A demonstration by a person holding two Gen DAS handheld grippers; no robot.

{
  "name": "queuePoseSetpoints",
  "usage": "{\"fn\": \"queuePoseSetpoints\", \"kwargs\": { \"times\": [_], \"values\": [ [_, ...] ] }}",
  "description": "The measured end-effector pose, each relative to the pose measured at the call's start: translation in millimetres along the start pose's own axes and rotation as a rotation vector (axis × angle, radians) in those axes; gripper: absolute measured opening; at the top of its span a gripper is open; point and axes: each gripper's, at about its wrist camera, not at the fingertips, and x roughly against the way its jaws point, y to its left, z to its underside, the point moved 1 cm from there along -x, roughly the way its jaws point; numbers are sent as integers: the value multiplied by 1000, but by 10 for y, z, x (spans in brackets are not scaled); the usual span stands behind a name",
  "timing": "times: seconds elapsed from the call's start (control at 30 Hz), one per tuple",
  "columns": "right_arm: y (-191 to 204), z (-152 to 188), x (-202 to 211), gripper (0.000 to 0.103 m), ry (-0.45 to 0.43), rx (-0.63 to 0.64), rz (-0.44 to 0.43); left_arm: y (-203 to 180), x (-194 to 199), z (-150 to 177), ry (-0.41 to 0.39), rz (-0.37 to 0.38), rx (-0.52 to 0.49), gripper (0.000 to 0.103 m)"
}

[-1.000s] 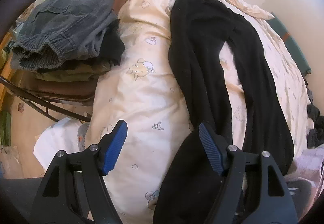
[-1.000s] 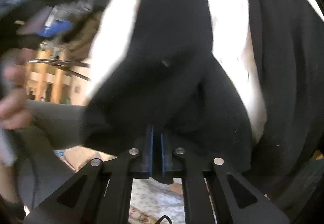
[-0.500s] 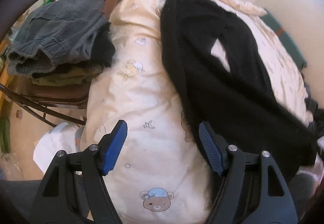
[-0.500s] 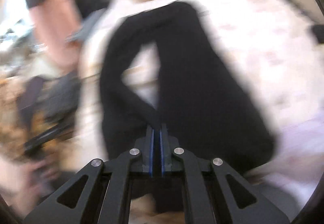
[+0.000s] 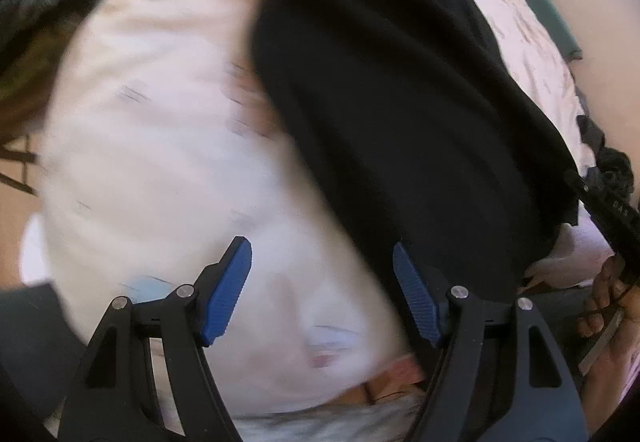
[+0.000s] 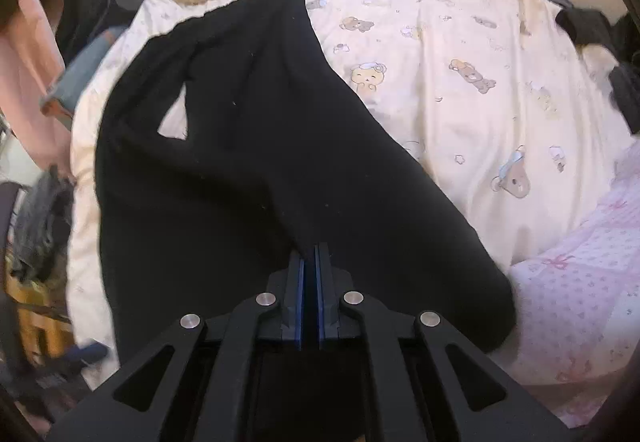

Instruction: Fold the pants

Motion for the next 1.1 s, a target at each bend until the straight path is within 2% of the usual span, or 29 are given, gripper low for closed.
{"fn": "queuePoseSetpoints", "kwargs": {
  "times": [0.07, 0.13, 0.2, 0.3, 0.33, 0.43, 0.6, 0.67, 0.8, 0.9, 0.97, 1.07, 1.1],
  "values": [
    [-65, -15, -47, 4, 10, -17, -28, -40, -70, 29, -45, -8, 71, 70],
    [-74, -22, -57, 4, 12, -23, -53, -13, -234, 30, -53, 14, 157, 61],
    [-71, -34, -56, 4, 4, -11, -61, -15, -347, 43, -46, 48, 201, 33],
    [-68, -51, -54, 4, 6, -5, -84, -127, -365, 89, -65, 50, 151, 11],
    [-75, -56, -53, 4, 8, -6, -94, -161, -318, 109, -77, 60, 135, 7],
    [-82, -76, -20, 4, 5, -19, -128, -176, -50, 132, -136, 19, 93, 6],
    [16, 55, 154, 4, 25, -16, -234, -113, 522, 109, -163, -32, 6, 5],
    [143, 192, 285, 4, 58, -6, -300, -22, 833, 87, -178, -51, -34, 5],
    [524, 572, 498, 4, 178, 0, -455, 191, 1386, 111, -149, -127, -127, 5],
    [815, 905, 510, 4, 276, 46, -506, 473, 1674, 208, -108, -203, -160, 5],
    [944, 1121, 389, 4, 339, 67, -489, 651, 1636, 206, -51, -241, -161, 5],
    [1055, 1477, -2, 4, 477, 95, -406, 898, 1384, 261, 21, -304, -156, 5],
    [1099, 1628, -174, 4, 520, 135, -343, 988, 1272, 266, 48, -326, -148, 5]
  ]
}}
